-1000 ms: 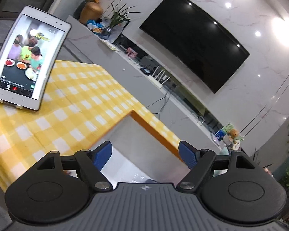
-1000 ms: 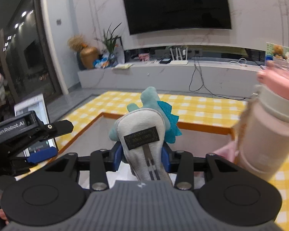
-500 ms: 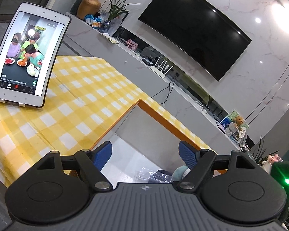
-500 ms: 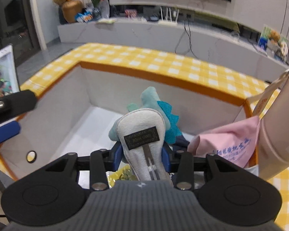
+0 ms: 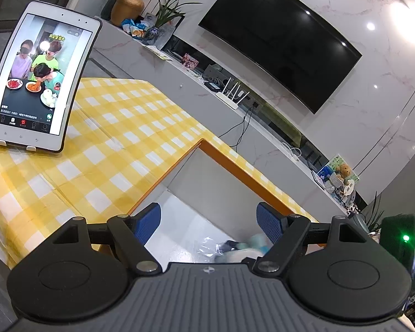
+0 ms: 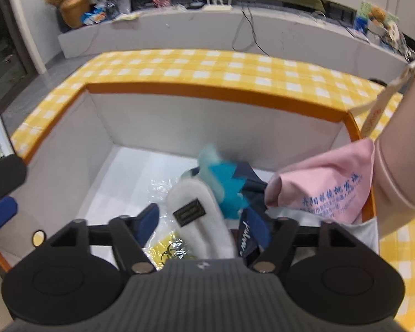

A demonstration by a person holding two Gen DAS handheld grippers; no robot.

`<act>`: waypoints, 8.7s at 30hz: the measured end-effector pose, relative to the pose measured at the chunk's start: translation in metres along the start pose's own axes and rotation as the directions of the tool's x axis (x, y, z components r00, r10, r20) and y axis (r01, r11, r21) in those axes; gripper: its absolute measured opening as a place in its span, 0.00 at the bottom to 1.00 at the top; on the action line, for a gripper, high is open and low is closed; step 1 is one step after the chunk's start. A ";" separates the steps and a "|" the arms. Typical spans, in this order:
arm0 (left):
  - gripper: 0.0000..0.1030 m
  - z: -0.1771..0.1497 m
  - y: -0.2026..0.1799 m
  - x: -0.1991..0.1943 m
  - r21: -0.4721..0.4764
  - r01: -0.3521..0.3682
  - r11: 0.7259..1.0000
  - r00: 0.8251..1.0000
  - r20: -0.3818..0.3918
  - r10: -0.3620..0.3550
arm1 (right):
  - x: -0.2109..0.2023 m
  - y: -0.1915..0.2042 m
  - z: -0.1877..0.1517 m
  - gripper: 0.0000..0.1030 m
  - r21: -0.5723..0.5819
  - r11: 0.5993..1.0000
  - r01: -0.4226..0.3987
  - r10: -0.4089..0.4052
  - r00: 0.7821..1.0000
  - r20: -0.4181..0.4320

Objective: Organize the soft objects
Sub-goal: 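Lower the white-grey plush into the box and open the right tool, then move both tools back toward the teal items on the table, then grasp the teal backpack plush with the right tool while the left tool grasps the white tissue pack, then lift and carry the tissue pack and teal plush toward the orange box with both tools, then lower the tissue pack into the box and open the left tool while the right tool lowers the plush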

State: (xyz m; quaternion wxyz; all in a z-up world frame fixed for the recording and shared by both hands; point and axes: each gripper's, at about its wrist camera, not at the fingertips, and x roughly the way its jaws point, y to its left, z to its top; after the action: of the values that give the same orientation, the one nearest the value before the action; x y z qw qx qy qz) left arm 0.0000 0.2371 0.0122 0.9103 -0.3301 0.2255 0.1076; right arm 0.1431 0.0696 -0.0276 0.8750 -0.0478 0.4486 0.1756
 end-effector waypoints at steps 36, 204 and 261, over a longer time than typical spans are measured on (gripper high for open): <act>0.90 0.002 -0.019 -0.022 0.095 0.047 0.994 0.998 0.034 -0.050 | -0.207 -0.083 -0.097 0.97 -0.125 0.992 -0.010 0.064 0.896 0.438; 0.74 -0.030 -0.084 0.034 0.446 -0.032 0.895 0.978 -0.172 0.121 | -0.278 -0.110 -0.011 0.00 0.067 0.945 -0.319 0.223 0.782 0.581; 1.00 0.018 -0.001 -0.004 0.329 0.127 0.936 0.989 -0.108 -0.097 | -0.111 0.020 0.057 0.00 -0.100 0.930 -0.354 0.367 0.872 0.325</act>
State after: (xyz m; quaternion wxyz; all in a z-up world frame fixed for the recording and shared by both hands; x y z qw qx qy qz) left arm 0.0027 0.2483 0.0272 0.9467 -0.1872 0.2622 0.0006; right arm 0.1206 0.0726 0.0972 0.8896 0.0514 0.2897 0.3495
